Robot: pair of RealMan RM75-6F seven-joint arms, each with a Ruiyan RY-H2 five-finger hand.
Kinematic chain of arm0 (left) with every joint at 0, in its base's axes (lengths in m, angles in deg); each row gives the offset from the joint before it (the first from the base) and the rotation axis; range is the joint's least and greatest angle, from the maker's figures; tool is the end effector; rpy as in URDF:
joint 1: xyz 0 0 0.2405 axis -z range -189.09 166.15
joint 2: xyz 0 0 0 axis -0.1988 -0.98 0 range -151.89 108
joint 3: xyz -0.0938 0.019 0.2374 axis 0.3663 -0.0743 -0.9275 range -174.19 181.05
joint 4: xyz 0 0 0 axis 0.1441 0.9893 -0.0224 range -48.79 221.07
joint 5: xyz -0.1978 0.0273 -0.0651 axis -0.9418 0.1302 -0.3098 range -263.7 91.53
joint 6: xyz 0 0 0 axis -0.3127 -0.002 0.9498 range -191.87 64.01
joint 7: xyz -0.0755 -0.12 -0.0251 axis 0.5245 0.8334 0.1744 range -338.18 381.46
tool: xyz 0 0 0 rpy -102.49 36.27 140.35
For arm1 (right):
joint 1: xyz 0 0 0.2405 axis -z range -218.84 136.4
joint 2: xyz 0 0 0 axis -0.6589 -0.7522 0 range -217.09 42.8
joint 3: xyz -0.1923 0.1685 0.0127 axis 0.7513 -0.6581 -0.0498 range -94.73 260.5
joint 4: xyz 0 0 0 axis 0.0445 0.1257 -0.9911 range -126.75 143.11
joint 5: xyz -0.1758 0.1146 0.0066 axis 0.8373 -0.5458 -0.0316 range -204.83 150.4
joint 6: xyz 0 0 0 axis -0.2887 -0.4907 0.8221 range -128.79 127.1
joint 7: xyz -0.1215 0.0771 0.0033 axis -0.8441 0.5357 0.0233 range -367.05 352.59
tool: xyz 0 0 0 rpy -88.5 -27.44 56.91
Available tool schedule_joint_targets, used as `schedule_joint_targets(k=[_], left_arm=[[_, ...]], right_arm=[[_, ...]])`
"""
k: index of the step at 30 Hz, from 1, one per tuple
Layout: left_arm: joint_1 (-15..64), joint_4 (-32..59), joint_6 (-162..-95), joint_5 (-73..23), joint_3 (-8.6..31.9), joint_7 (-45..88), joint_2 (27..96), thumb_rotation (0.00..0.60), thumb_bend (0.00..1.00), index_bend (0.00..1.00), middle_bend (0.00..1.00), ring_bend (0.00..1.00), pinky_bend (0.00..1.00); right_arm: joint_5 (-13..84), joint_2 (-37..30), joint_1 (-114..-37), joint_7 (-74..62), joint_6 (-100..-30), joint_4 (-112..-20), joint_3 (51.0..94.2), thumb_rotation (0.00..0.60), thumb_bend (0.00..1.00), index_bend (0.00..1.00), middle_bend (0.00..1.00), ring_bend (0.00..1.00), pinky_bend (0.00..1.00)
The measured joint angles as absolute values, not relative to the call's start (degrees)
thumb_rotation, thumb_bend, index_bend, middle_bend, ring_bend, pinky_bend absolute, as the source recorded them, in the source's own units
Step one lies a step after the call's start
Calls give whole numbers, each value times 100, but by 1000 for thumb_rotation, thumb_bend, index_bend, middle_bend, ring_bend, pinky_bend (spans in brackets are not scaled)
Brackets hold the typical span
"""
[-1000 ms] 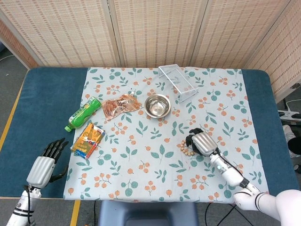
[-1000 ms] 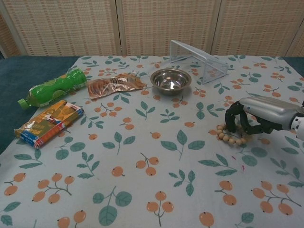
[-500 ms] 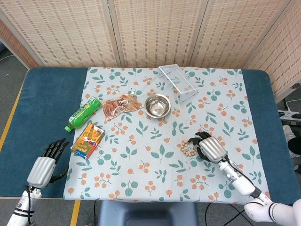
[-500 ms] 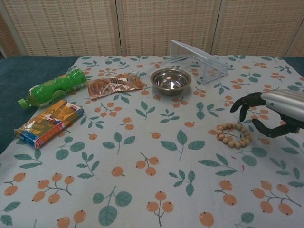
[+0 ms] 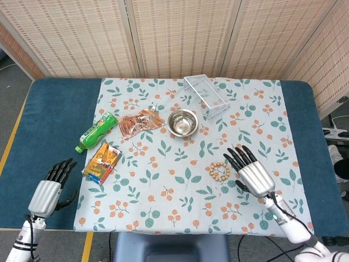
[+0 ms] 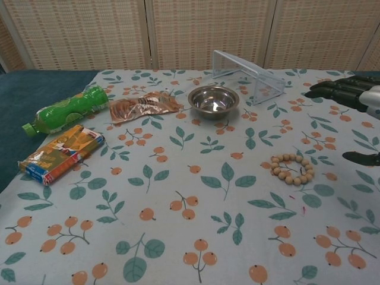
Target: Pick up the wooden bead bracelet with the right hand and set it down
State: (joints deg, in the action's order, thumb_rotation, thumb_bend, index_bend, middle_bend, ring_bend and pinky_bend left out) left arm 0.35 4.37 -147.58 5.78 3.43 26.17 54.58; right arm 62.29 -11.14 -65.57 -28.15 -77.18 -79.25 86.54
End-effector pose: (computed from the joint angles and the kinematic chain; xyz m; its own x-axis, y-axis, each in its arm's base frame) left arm -0.2919 0.2071 0.0884 0.3132 0.0496 0.9484 0.9299 -0.2187 -0.2957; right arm -0.2415 -0.2454 0.0607 0.6577 -0.0099 0.7532 -0.6859 -0.4211 0.5935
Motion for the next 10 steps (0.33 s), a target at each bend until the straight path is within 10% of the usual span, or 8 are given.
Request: schedule_joint_targets(k=[10], left_arm=[[15, 579, -14866, 674, 342, 2312, 5492, 600, 439, 0, 0, 0, 74]], right_arm=[[6189, -1271, -5111, -3813, -9171, -8613, 8983, 563, 208, 0, 0, 0, 0]])
